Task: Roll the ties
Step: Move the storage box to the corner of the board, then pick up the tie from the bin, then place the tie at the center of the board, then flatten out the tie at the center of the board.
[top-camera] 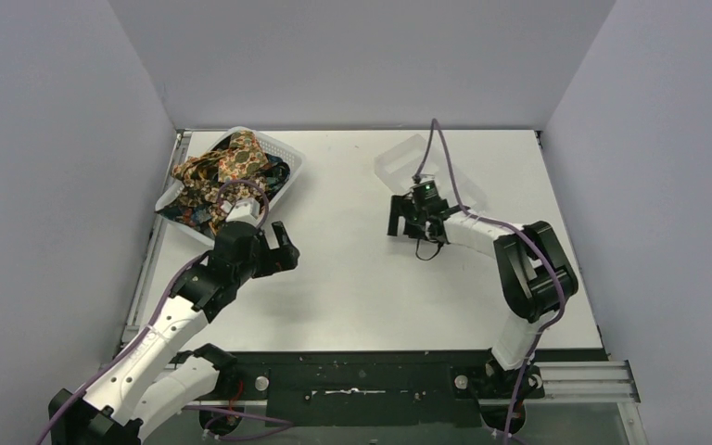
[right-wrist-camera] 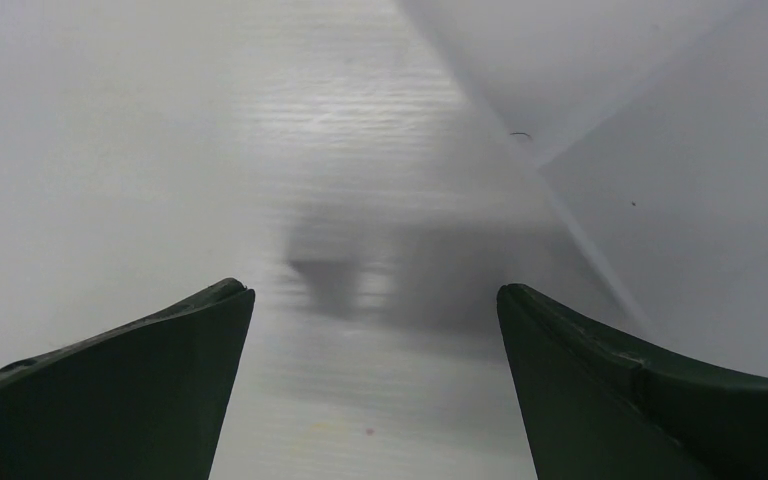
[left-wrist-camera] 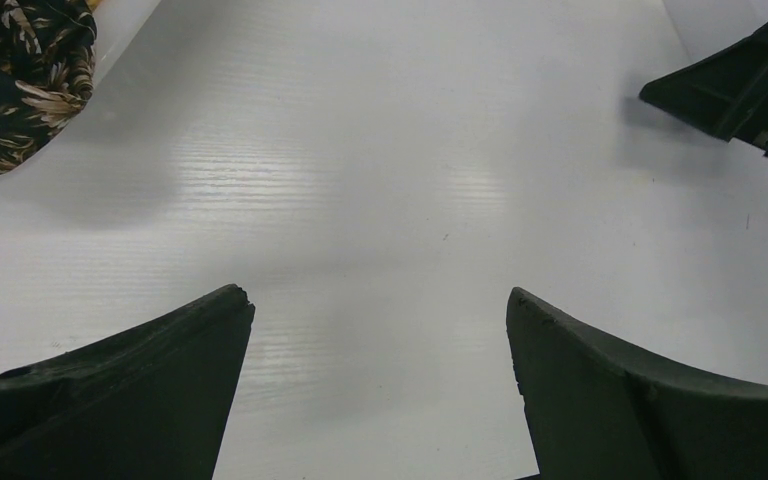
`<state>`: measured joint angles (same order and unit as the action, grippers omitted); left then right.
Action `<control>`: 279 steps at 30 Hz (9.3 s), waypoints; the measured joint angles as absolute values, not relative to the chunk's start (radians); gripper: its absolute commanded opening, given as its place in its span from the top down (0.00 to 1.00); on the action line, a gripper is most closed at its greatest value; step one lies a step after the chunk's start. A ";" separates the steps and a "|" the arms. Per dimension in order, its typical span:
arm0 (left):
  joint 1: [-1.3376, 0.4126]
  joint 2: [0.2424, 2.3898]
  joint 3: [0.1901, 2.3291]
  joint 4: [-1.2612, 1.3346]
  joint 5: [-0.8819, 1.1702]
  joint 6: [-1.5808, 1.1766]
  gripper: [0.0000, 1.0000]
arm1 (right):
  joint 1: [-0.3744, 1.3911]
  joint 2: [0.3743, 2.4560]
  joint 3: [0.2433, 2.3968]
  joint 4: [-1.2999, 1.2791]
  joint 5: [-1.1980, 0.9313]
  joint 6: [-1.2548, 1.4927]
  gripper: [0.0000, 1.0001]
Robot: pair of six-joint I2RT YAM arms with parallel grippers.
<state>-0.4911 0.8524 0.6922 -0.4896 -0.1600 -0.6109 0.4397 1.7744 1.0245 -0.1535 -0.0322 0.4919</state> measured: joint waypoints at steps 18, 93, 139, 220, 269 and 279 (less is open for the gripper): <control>-0.288 1.051 1.024 -0.634 -0.144 -0.458 0.06 | 0.113 1.695 1.040 -0.232 -0.193 0.396 0.00; -0.660 1.400 1.257 -0.448 0.233 -0.275 0.24 | 0.251 1.211 0.862 -0.348 -0.122 0.489 0.00; -0.422 0.852 0.707 -0.559 -0.210 -0.661 0.03 | 1.037 1.680 0.894 -0.093 -0.073 0.187 0.53; -0.085 1.543 0.991 -0.313 -0.124 -0.494 0.03 | -0.019 0.982 0.675 -0.422 -0.270 0.461 0.84; -0.375 1.346 0.689 -0.432 -0.405 -0.688 1.00 | -0.020 1.000 0.794 -0.483 -0.302 0.444 0.77; -0.311 1.190 0.650 -0.498 -0.371 -0.697 0.91 | -0.030 1.018 0.749 -0.470 -0.299 0.445 0.31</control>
<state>-0.3111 1.1896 0.6502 -0.4980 -0.3714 -0.6968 -0.0296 1.0183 0.7486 -0.4702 -0.2989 0.4454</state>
